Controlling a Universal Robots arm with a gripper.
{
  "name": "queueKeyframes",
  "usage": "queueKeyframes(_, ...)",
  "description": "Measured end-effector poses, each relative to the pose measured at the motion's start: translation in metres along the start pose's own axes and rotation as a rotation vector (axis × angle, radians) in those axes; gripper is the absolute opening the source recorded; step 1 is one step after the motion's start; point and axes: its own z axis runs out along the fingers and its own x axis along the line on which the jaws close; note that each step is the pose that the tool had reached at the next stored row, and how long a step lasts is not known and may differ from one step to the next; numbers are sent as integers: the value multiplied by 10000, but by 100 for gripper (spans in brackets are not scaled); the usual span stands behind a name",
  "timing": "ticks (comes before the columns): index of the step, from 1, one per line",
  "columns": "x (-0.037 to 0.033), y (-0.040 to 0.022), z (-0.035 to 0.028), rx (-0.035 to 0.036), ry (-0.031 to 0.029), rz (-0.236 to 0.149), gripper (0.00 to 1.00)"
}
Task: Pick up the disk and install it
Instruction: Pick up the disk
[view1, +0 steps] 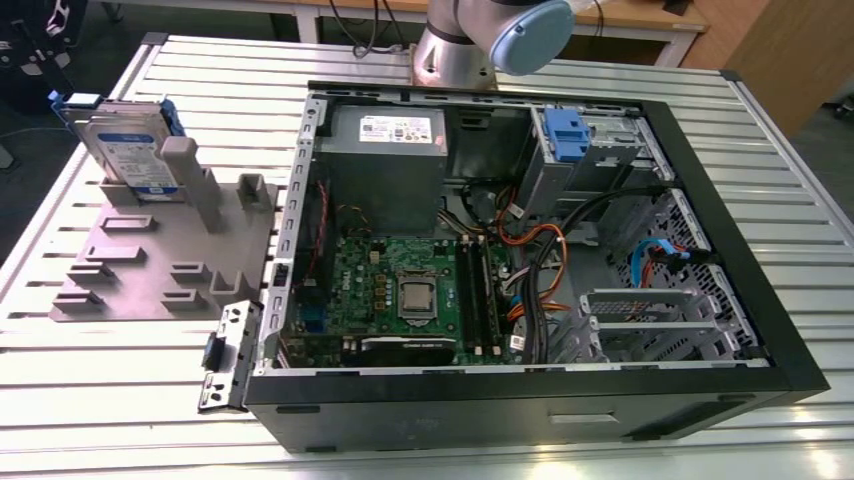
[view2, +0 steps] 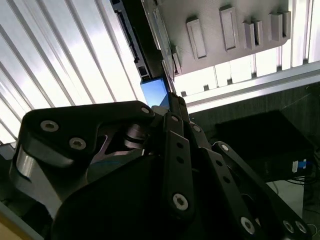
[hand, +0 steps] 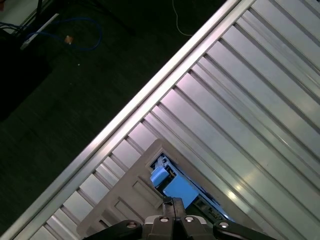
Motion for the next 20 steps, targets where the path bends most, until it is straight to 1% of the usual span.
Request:
queueKeyframes(13,0,0,0,0,1,-23,11)
queueKeyframes(16,0,0,0,-3,7,-150,11)
queueKeyframes(20,0,0,0,-10,19,-432,11)
